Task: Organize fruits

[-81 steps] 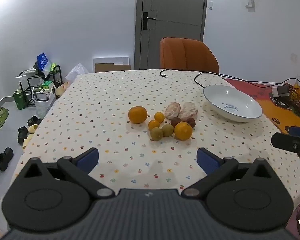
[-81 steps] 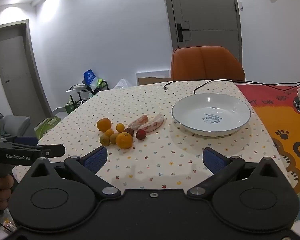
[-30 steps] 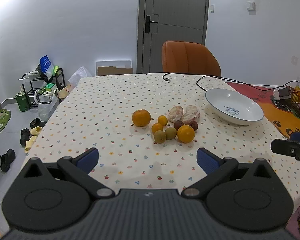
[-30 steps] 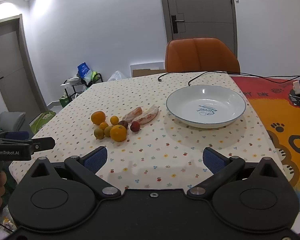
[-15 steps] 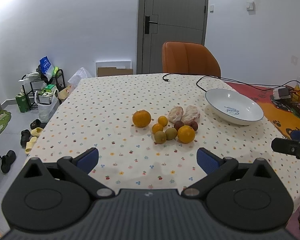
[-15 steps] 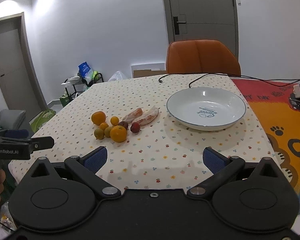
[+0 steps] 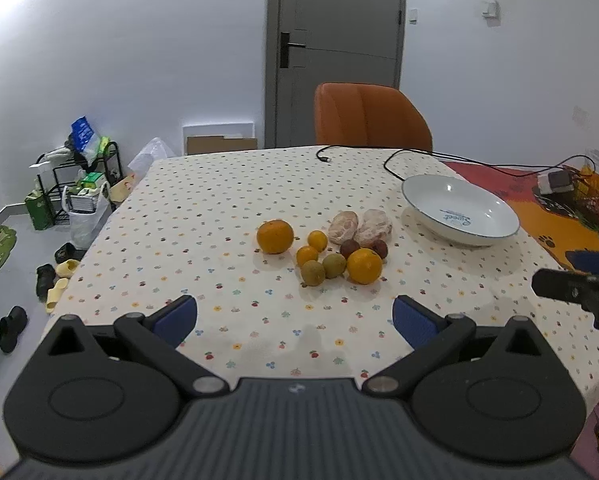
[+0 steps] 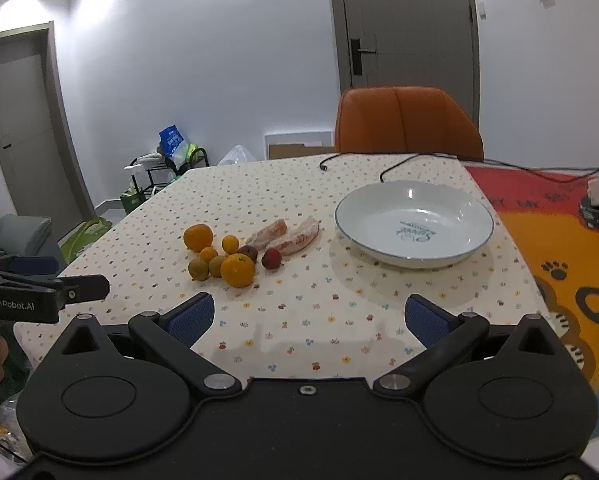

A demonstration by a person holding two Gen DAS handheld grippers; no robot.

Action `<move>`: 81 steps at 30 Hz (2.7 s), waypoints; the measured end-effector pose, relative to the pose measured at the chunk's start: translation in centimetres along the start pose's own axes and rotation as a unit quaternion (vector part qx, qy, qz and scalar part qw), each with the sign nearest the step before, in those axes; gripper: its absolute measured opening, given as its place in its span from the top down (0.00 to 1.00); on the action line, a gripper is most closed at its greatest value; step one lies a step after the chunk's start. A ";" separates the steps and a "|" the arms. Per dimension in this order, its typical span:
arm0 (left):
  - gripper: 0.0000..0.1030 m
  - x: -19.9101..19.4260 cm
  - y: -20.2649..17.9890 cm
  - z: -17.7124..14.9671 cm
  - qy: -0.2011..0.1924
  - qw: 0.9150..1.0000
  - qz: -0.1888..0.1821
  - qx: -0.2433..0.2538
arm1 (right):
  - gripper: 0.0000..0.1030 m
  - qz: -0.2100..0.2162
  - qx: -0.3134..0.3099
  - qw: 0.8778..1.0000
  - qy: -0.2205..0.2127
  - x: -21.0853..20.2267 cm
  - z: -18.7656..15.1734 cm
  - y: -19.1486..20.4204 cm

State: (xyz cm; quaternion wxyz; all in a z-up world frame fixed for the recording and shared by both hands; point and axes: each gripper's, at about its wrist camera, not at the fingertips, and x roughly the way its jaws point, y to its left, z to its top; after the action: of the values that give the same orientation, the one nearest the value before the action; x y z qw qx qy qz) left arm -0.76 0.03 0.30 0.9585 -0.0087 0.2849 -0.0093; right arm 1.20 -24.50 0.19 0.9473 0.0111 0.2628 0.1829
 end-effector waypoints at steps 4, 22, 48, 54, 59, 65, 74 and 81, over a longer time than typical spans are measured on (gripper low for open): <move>0.00 0.3 0.0 0.0 0.001 1.000 -0.003 -0.005 | 0.00 0.010 0.002 1.000 -0.002 0.2 0.1 -0.1; 0.02 4.1 0.4 -0.1 -0.004 1.000 -0.011 -0.027 | 0.00 0.014 -0.022 1.000 0.000 3.9 -0.3 -0.5; 0.48 11.8 0.5 0.4 0.032 0.999 -0.020 -0.037 | 0.18 0.090 0.008 0.995 0.032 10.7 -0.4 -0.7; 0.53 13.4 0.4 0.7 0.040 0.998 -0.033 -0.039 | 0.23 0.105 0.012 0.994 0.038 12.3 0.0 -0.2; 0.77 14.4 0.0 0.8 0.040 0.998 -0.031 -0.031 | 0.28 0.110 0.024 0.993 0.045 13.3 0.2 -0.1; 0.78 14.2 0.5 0.8 0.040 0.998 -0.037 -0.037 | 0.32 0.125 0.022 0.991 0.048 14.0 0.6 0.6; 0.78 13.0 2.0 0.6 0.036 0.998 -0.026 -0.049 | 0.35 0.144 0.019 0.988 0.058 15.0 0.9 2.1; 0.78 12.2 2.8 0.6 0.029 0.998 -0.019 -0.057 | 0.36 0.144 0.013 0.988 0.063 16.1 1.1 3.3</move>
State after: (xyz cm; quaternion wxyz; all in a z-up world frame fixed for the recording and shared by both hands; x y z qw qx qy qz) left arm 9.77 2.59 -5.93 0.9474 -0.0685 0.3125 -0.0112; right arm 13.46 -15.69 -6.43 0.8926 0.0493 0.3194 0.3142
